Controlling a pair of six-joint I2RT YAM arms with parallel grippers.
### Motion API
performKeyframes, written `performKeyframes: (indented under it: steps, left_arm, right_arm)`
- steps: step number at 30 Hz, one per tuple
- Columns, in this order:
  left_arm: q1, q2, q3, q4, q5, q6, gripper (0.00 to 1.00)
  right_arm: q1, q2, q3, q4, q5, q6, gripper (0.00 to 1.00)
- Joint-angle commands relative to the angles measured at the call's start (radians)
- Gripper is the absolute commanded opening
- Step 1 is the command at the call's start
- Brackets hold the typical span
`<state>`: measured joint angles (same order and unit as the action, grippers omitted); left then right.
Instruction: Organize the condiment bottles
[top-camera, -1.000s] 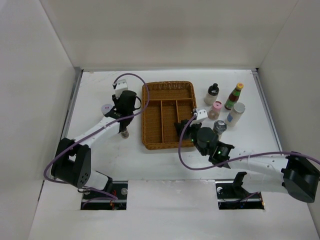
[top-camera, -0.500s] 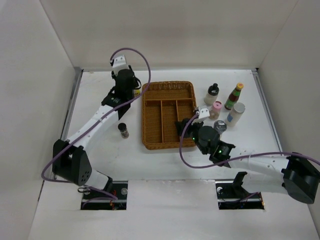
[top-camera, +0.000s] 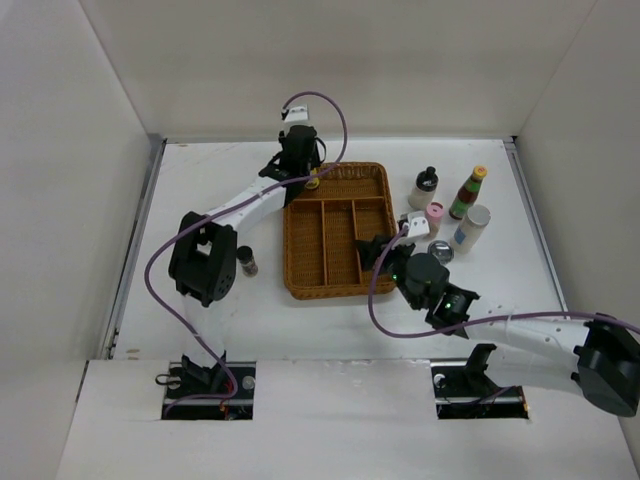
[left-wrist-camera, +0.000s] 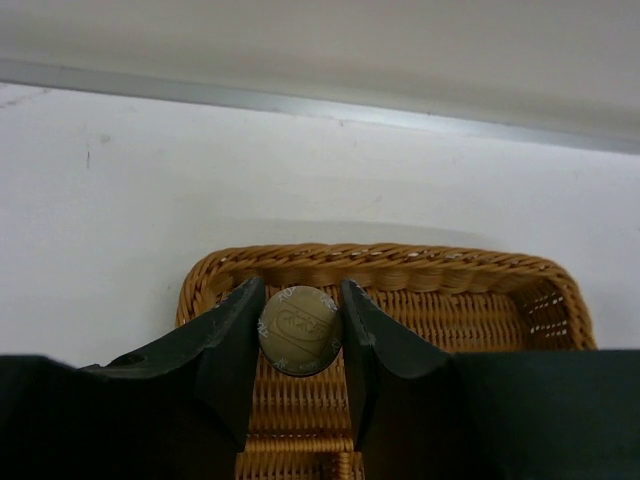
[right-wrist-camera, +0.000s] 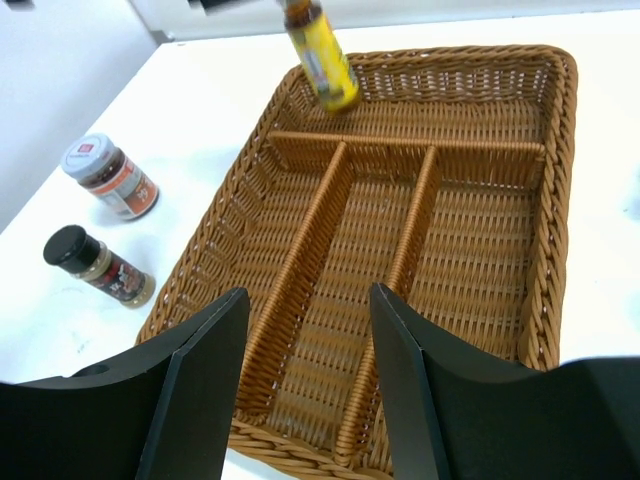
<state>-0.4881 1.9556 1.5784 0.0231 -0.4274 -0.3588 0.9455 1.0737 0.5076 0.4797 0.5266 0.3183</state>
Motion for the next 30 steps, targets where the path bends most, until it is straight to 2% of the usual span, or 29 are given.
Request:
performKeyframes:
  steps: [1, 9, 13, 20, 23, 30]
  left_arm:
    - [0.004, -0.034, 0.063, 0.077, 0.003, 0.023, 0.2]
    - [-0.008, 0.009, -0.001, 0.115, -0.013, 0.037, 0.23]
    - [-0.02, 0.029, -0.02, 0.121, -0.022, 0.061, 0.31]
    - [-0.039, 0.057, -0.031, 0.13, -0.066, 0.098, 0.36]
    - [-0.045, 0.06, -0.032, 0.13, -0.08, 0.104, 0.45]
    - [-0.054, -0.013, -0.067, 0.158, -0.12, 0.112, 0.8]
  right_arm:
    - [-0.009, -0.024, -0.004, 0.043, 0.006, 0.011, 0.59]
    - [-0.011, -0.015, -0.003, 0.043, 0.006, 0.013, 0.6]
    - [-0.018, -0.02, -0.006, 0.043, 0.006, 0.013, 0.61]
    - [-0.024, -0.032, -0.011, 0.043, 0.006, 0.013, 0.62]
    - [-0.024, -0.037, -0.012, 0.042, 0.006, 0.013, 0.63]
    - [-0.024, -0.047, -0.014, 0.042, 0.01, 0.013, 0.66]
